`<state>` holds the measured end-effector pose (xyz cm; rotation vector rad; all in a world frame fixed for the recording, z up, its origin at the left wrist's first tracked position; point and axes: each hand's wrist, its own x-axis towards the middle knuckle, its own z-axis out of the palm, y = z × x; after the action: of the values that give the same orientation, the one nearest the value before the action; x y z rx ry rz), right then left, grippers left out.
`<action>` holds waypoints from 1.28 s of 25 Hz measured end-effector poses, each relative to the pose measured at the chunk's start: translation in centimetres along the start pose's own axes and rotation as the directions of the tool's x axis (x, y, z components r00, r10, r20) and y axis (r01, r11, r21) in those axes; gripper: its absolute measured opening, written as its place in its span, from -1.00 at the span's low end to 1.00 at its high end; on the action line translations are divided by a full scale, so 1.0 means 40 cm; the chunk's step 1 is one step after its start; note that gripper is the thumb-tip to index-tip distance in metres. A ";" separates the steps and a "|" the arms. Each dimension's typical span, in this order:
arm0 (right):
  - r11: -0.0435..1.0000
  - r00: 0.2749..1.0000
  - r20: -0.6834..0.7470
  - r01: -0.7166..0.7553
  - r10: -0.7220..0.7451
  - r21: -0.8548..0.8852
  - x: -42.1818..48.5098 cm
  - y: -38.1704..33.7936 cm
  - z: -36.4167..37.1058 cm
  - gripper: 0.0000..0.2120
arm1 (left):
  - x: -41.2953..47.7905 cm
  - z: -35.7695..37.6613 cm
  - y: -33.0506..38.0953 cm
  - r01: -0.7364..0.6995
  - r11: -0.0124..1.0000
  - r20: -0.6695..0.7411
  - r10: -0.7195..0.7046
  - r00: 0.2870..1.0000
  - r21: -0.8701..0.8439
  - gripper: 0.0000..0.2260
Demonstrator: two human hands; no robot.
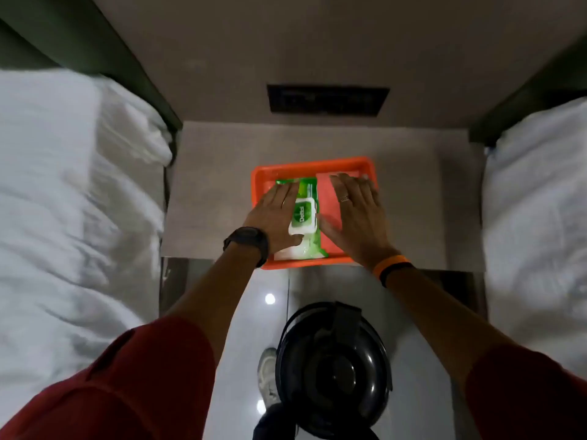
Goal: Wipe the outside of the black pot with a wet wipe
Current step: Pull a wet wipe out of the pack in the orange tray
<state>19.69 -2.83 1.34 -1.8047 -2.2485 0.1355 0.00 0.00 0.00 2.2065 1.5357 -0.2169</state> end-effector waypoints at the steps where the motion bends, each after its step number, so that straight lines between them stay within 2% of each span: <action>1: 1.000 1.000 0.030 0.000 0.000 0.007 -0.010 0.003 0.053 -0.37 | 0.025 0.035 -0.009 0.003 1.000 0.046 -0.003 0.999 -0.004 -0.03; 4: 0.993 0.990 0.106 -0.103 0.098 0.051 -0.023 0.007 0.164 -0.46 | 0.096 0.107 -0.041 -0.020 1.000 0.119 0.017 0.993 0.020 -0.03; 7: 0.987 0.987 0.100 -0.135 0.127 0.082 -0.027 0.011 0.237 -0.61 | 0.137 0.151 -0.053 -0.091 0.991 0.106 0.080 0.991 0.103 -0.11; 9: 0.976 0.982 0.073 -0.181 0.173 0.122 -0.015 0.015 0.260 -0.68 | 0.152 0.157 -0.065 -0.123 0.991 0.087 0.118 0.989 0.055 -0.14; 11: 0.953 0.972 0.046 -0.236 0.232 0.192 0.005 0.018 0.270 -0.70 | 0.152 0.156 -0.082 -0.156 0.985 0.068 0.161 0.985 -0.066 -0.12; 15: 0.952 0.976 0.080 -0.216 0.203 0.215 0.033 0.004 0.266 -0.66 | 0.132 0.130 -0.107 -0.131 0.946 -0.014 0.133 0.991 -0.297 -0.07; 18: 0.960 0.964 0.219 -0.196 0.151 0.201 0.050 -0.026 0.271 -0.47 | 0.130 0.115 -0.111 -0.078 0.928 -0.009 0.080 0.997 -0.363 -0.15; 21: 0.972 0.905 0.386 -0.223 0.178 0.075 0.079 -0.039 0.291 -0.29 | 0.127 0.111 -0.114 -0.061 0.916 -0.011 0.062 0.998 -0.396 -0.20; 24: 0.960 0.911 0.375 -0.240 0.171 0.145 0.101 -0.021 0.297 -0.50 | 0.122 0.113 -0.111 -0.064 0.918 -0.025 0.059 0.998 -0.391 -0.18; 26: 0.914 0.912 0.357 -0.305 0.199 0.267 0.110 -0.003 0.294 -0.69 | 0.122 0.117 -0.110 -0.048 0.920 -0.022 0.043 0.999 -0.389 -0.16; 28: 0.831 0.904 0.337 -0.391 0.265 0.395 0.106 0.008 0.285 -0.78 | 0.117 0.121 -0.103 -0.041 0.928 -0.027 0.033 0.999 -0.371 -0.11; 30: 0.702 0.879 0.306 -0.476 0.365 0.529 0.087 0.015 0.268 -0.83 | 0.107 0.128 -0.093 -0.067 0.950 -0.043 0.057 0.997 -0.305 -0.06; 32: 0.577 0.841 0.294 -0.529 0.455 0.622 0.054 0.018 0.239 -0.84 | 0.091 0.137 -0.075 -0.127 0.980 -0.021 0.125 0.992 -0.156 -0.12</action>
<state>17.53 0.27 -7.73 -1.9101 -1.3418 1.0452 -0.76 1.57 -7.04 2.1731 1.3633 -0.0427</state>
